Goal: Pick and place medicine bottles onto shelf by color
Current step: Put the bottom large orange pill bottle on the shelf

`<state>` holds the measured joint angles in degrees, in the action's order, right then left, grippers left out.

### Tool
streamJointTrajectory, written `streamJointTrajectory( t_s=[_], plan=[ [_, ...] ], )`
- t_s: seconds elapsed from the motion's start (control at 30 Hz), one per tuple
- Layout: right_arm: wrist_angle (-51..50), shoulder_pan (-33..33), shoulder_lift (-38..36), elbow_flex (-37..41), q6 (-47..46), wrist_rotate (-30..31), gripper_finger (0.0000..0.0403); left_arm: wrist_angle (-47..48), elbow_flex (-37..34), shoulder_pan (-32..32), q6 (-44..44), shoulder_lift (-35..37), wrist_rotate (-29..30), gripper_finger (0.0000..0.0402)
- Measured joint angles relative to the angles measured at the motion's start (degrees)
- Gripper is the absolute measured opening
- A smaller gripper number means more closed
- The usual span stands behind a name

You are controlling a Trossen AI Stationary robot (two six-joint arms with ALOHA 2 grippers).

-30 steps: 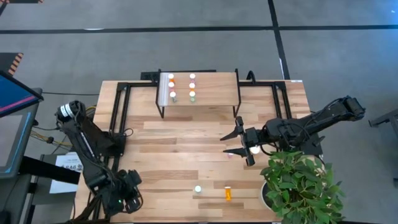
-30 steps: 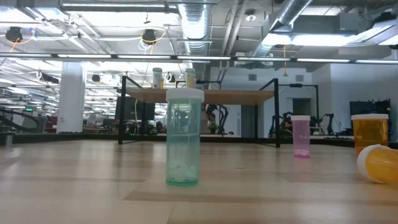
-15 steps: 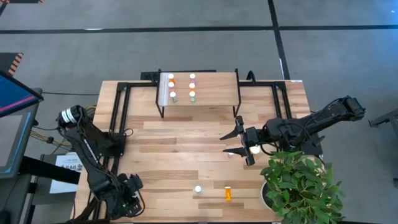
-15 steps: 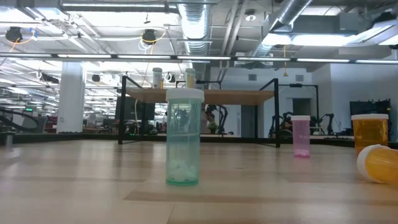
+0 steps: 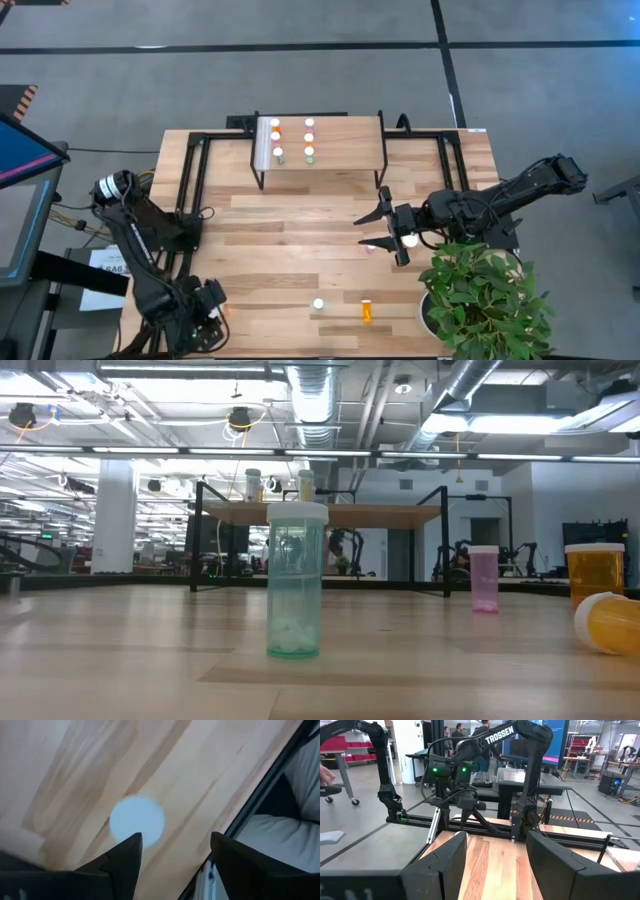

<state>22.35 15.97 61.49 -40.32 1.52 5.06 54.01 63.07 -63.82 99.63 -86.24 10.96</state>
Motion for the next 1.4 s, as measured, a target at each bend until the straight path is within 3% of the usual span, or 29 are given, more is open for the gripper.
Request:
streamJointTrajectory(
  t_s=[0.27,0.63,0.83,1.17,1.4],
  plan=[
    [-0.86,0.0,0.0,0.0,-0.02,0.0,0.023,-1.43,0.04,-7.0,11.09,-4.4,-3.01,0.0223],
    [-0.2,0.0,0.0,0.0,-0.17,-0.02,0.023,-2.4,0.02,-7.92,4.39,-16.94,1.82,0.0223],
    [0.05,0.0,0.0,0.0,-0.15,-0.02,0.023,-1.94,0.17,-8.0,5.01,-21.48,10.64,0.0222],
    [0.0,0.0,0.0,0.04,0.04,-0.02,0.023,3.04,-0.5,-7.86,10.38,-22.73,24.23,0.0222],
    [-0.04,0.0,0.0,0.04,0.02,-0.03,0.023,2.1,-1.83,-7.86,10.57,-22.71,24.2,0.0206]
  ],
)
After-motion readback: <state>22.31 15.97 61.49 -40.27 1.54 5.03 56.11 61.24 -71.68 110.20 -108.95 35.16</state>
